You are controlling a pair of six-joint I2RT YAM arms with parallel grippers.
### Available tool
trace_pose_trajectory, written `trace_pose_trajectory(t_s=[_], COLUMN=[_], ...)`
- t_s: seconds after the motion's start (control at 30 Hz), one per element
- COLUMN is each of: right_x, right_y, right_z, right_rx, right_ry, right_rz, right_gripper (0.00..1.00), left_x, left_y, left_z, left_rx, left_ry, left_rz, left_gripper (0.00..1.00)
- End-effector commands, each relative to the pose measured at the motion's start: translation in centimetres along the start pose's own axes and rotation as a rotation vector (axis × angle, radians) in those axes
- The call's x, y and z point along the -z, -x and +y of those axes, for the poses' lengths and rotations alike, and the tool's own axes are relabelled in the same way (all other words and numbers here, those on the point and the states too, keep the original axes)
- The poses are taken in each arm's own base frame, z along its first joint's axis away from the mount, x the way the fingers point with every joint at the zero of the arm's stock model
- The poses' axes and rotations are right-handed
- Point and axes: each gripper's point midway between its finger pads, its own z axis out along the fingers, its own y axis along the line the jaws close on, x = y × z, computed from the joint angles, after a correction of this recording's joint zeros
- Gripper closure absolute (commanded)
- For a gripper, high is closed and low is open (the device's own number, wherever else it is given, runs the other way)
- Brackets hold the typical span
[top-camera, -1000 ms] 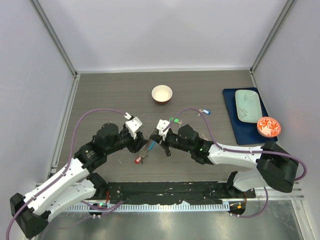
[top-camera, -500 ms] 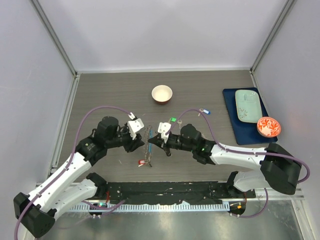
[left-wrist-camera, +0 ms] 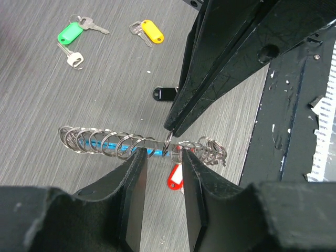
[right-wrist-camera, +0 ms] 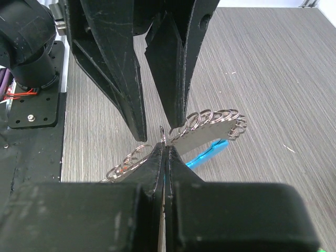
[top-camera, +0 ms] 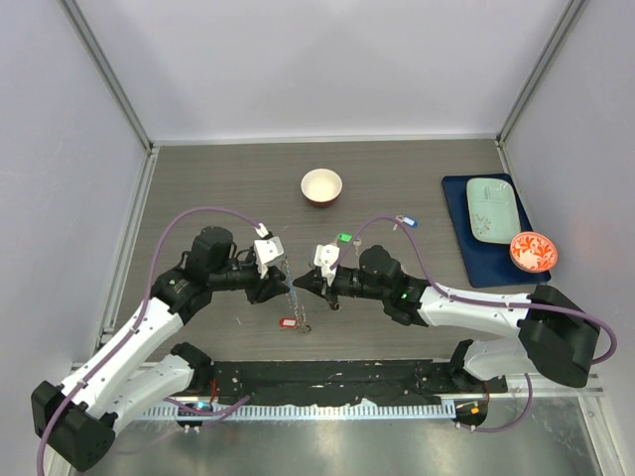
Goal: Put the keys on the keyring
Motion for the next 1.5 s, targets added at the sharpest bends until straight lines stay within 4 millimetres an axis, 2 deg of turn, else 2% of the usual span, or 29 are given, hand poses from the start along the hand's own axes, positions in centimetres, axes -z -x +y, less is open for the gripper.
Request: trace_pose_trajectory(t_s=[0.0,0.23,0.47,0.57,0.7,0.73,0.97,1.03,1.17,1.2,1.23,1.27,1.3,1.47], right_x=[0.2,0.2,0.3,0.3,0.6,0.7,1.3,1.4,1.4,1.4,1.4,1.3,1.3,1.1], right_y=[4.2,4.2,4.7,4.9,5.6,5.6,6.1,6.3,6.2,6.3,6.1,6.0,5.9,5.6], right_z=[-0.4,-0.1,0.9,1.3,2.8,3.1,5.0,5.4,5.8,5.9,5.9,5.9,5.9,6.0], right_rx=[0.055,0.058,0.066,0.068,0.082,0.084,0.115,0.120,0.126,0.128,0.124,0.124,0.125,0.122], right_ry=[0.000,0.020,0.078,0.102,0.189,0.209,0.330,0.354,0.385,0.389,0.392,0.393,0.393,0.404], right_rz=[-0.123,-0.125,-0.139,-0.142,-0.166,-0.168,-0.180,-0.179,-0.171,-0.169,-0.160,-0.158,-0.155,-0.140], right_gripper=[0.99,0.99,0.99,0.99,0.99,0.99,0.99,0.99,0.99,0.99,0.99,0.99,0.99,0.99], left_x=[0.2,0.4,1.0,1.1,1.8,2.2,3.5,3.5,2.6,2.2,1.9,1.9,1.8,2.5], left_y=[2.2,2.8,3.6,3.4,4.0,4.4,5.7,5.5,4.9,4.3,4.7,4.5,4.2,5.0], left_z=[-0.1,-0.1,-0.8,-1.5,-3.1,-3.8,-5.8,-5.7,-3.5,-2.0,-1.0,-0.5,1.1,1.4], left_rx=[-0.046,-0.046,-0.031,-0.002,0.034,0.043,0.095,0.094,0.069,0.073,0.073,0.076,0.074,0.036], left_ry=[-0.040,-0.082,-0.183,-0.256,-0.403,-0.458,-0.621,-0.611,-0.460,-0.369,-0.311,-0.257,-0.154,-0.100], left_rz=[-0.063,-0.094,-0.141,-0.140,-0.180,-0.203,-0.246,-0.235,-0.163,-0.125,-0.132,-0.130,-0.115,-0.188], left_gripper=[0.65,0.74,1.00,1.00,1.00,1.00,1.00,1.00,1.00,1.00,1.00,0.98,0.97,0.82])
